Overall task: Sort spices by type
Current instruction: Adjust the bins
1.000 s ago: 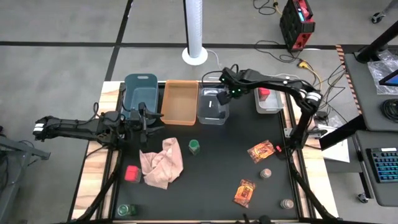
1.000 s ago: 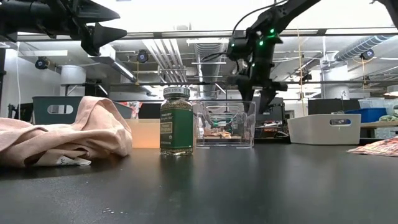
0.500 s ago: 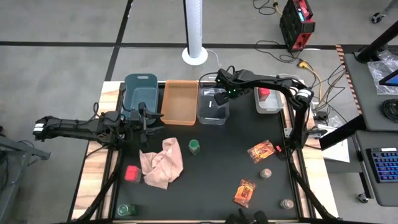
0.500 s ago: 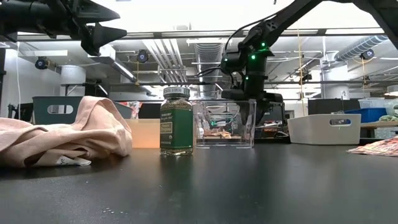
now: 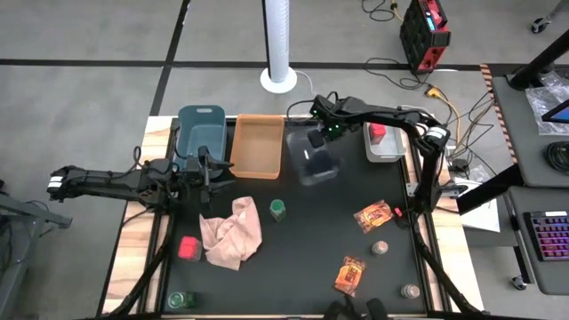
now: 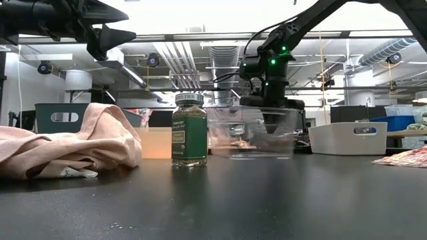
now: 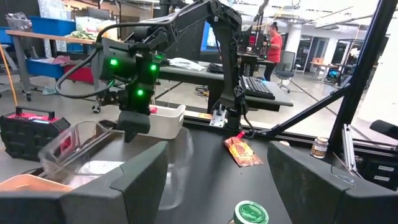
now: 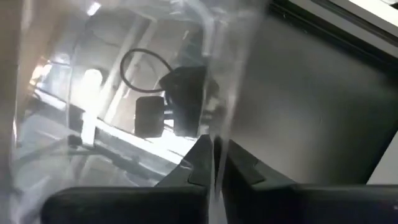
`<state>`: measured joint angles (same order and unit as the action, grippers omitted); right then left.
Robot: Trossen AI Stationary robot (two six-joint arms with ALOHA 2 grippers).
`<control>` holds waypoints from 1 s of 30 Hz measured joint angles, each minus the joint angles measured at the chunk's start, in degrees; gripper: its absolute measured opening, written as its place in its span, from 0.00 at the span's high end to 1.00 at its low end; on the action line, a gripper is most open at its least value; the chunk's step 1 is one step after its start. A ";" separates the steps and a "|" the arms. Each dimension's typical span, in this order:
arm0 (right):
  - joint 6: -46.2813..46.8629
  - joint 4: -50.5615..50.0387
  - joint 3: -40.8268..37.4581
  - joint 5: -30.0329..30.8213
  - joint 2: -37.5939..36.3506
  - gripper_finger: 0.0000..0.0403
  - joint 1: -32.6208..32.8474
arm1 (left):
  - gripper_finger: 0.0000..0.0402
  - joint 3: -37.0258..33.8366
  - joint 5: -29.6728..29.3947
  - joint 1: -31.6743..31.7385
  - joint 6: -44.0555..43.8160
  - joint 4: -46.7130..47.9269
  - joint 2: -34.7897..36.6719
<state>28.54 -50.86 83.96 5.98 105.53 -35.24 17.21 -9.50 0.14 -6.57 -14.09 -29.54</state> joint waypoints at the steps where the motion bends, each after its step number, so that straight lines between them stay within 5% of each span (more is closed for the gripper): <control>1: -0.05 -0.23 0.00 0.00 -0.08 0.97 -0.16 | 0.35 -0.01 0.00 0.01 -0.04 0.00 0.00; 12: 1.32 -4.47 -0.02 1.01 -1.48 0.97 -1.93 | 0.35 0.00 -0.02 0.01 -0.20 0.02 0.00; 20: 11.02 -10.14 -0.64 10.40 -1.50 0.97 -2.17 | 0.35 -0.01 -0.22 0.01 -0.20 0.01 0.00; 30: 11.18 -8.89 -0.70 10.60 -1.55 0.96 -2.30 | 0.35 -0.02 -0.22 0.02 -0.20 0.02 0.00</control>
<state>39.72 -59.75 83.26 16.58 103.98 -37.54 17.19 -9.72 0.16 -6.76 -14.06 -29.54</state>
